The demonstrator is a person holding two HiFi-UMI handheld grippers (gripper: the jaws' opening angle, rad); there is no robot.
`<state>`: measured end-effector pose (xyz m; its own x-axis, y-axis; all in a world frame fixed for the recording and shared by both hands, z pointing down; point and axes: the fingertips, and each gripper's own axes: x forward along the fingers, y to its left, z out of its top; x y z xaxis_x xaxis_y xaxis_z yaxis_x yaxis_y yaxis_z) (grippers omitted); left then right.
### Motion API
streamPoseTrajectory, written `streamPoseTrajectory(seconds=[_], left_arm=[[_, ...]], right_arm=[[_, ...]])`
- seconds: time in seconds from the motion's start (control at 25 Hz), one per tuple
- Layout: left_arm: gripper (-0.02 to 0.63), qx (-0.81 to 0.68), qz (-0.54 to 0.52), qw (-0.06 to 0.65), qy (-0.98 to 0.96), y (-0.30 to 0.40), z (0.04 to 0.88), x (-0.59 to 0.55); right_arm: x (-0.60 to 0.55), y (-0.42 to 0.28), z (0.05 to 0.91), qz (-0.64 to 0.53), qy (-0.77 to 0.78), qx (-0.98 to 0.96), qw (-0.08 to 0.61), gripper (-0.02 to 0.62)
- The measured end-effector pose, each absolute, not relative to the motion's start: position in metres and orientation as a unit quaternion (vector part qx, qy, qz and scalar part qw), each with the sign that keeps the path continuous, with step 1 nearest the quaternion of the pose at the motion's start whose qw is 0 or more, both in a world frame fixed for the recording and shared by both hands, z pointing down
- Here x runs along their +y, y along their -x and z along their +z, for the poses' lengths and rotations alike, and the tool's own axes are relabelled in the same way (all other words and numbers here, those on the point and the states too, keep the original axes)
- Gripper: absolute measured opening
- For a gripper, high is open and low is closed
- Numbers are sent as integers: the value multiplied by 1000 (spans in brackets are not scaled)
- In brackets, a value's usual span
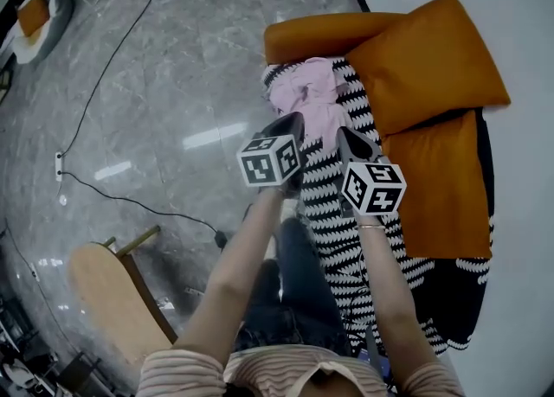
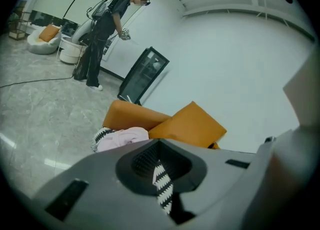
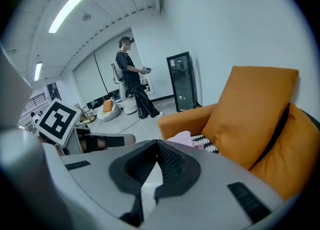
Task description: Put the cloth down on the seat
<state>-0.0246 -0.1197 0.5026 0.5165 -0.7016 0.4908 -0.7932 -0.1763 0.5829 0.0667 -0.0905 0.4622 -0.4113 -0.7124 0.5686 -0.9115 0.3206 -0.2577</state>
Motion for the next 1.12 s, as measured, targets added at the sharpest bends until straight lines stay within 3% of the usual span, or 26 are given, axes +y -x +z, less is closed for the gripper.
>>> streamPoseTrajectory(seconds=[1.12], left_arm=[[12,-456,26,245,-855,64,327,9]], right_arm=[[35,-36,311,174,-519,-835,59,8]])
